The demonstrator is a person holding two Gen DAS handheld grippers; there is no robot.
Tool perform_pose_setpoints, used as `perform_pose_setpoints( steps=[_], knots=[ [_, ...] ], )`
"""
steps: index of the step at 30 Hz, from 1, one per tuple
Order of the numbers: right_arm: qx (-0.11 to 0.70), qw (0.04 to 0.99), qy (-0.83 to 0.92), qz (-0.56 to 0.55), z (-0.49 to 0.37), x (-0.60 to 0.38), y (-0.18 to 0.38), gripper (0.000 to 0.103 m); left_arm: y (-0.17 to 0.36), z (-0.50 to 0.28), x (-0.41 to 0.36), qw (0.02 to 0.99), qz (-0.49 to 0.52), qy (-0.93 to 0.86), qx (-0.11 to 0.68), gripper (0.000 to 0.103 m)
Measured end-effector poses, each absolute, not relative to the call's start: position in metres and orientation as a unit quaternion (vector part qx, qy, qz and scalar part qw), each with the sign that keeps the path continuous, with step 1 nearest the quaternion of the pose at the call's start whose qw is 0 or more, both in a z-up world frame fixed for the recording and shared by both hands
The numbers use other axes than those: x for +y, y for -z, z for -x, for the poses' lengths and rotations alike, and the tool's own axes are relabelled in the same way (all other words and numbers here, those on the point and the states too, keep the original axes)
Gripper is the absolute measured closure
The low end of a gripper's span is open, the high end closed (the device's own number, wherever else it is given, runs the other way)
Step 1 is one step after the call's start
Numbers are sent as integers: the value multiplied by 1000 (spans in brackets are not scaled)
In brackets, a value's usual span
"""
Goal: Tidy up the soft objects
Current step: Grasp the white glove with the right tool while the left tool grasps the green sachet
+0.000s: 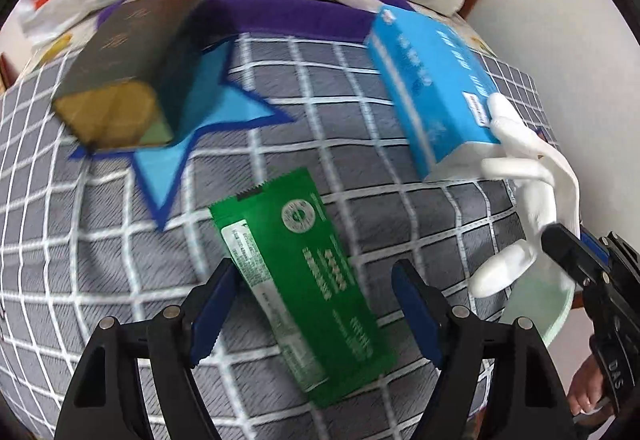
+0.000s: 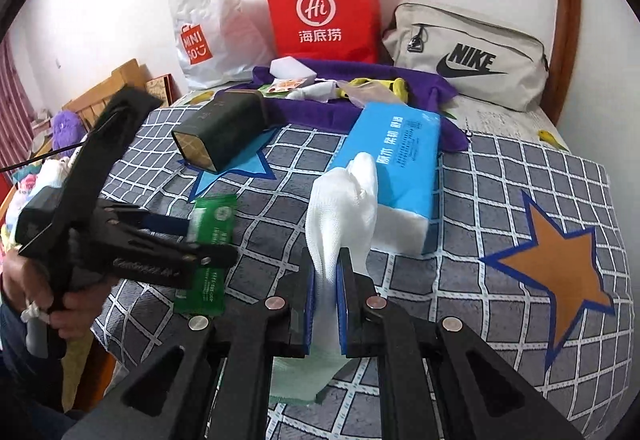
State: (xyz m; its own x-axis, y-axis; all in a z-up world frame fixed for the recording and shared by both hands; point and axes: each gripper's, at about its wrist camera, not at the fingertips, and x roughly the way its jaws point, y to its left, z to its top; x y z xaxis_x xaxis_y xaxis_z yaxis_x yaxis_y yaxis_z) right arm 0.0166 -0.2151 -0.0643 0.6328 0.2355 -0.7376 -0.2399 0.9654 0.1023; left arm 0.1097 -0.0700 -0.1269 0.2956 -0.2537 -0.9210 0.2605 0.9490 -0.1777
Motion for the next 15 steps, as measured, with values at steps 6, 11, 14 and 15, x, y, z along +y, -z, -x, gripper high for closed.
perform_pose_setpoints(
  steps=[6,11,14,15],
  knots=[
    [412,903,-123,0,-16,-222,68,93,134,-90,-88,812,-58,130,566,26],
    [416,901,-125,-6,-18,-224,72,93,131,-88,-76,822,-10,110,559,26],
    [417,900,-127,-6,-18,-223,72,93,131,-86,-71,832,-15,116,543,31],
    [417,900,-128,-5,-17,-223,72,93,131,-86,-71,836,-26,117,535,37]
  ],
)
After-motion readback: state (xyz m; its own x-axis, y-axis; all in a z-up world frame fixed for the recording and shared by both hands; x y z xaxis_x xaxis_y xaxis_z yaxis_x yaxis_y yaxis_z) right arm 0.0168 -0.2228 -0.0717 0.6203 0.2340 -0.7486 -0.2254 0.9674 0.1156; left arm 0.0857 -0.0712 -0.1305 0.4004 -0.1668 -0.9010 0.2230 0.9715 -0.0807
